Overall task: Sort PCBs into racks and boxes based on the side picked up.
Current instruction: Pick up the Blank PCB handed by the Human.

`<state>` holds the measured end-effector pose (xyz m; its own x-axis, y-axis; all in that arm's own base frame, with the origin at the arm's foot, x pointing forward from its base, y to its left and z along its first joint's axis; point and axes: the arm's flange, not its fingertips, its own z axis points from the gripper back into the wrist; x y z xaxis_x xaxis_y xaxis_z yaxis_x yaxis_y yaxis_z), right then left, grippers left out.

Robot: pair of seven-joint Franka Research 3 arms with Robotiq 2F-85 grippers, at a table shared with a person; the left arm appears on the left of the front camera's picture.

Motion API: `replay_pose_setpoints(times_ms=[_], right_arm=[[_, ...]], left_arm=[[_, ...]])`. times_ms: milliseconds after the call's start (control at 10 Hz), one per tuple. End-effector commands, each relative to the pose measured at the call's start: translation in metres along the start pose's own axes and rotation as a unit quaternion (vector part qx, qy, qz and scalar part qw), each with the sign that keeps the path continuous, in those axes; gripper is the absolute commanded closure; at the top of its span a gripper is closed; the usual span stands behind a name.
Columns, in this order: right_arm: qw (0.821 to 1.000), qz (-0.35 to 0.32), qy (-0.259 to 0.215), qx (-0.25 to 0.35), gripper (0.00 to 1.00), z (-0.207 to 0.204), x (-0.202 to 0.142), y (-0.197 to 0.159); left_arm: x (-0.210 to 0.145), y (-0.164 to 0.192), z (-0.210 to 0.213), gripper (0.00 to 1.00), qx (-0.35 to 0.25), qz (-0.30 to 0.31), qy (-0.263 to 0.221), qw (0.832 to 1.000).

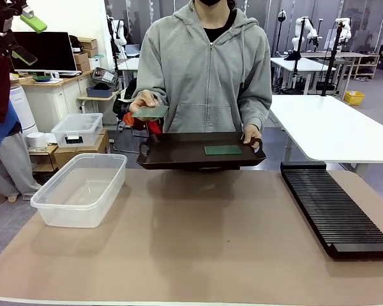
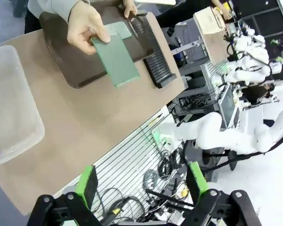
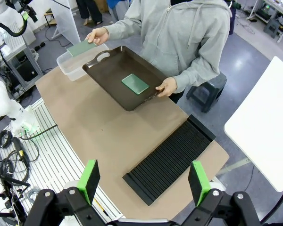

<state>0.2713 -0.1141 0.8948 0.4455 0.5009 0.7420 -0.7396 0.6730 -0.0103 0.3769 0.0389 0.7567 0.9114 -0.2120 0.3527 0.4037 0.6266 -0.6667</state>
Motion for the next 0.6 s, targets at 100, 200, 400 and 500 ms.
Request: replay_pose_setpoints(times_ms=[100,200,400,500], right_arm=[[1.000,0.004,-0.002,0.003,0.00,0.000,0.001,0.002],[1.000,0.004,-0.002,0.003,0.00,0.000,0.001,0.002],[1.000,0.004,-0.002,0.003,0.00,0.000,0.001,0.002],[1.000,0.004,-0.002,0.003,0.00,0.000,0.001,0.002]], left_arm=[[0.013,0.005,-0.034,0.00,-0.064,0.133,-0.105,0.983],[0.014,0.013,-0.041,0.00,-0.082,0.159,-0.114,0.977],[0.019,0.034,-0.062,0.00,-0.104,0.199,-0.122,0.967],[0.017,0.043,-0.077,0.00,-0.122,0.210,-0.114,0.963]])
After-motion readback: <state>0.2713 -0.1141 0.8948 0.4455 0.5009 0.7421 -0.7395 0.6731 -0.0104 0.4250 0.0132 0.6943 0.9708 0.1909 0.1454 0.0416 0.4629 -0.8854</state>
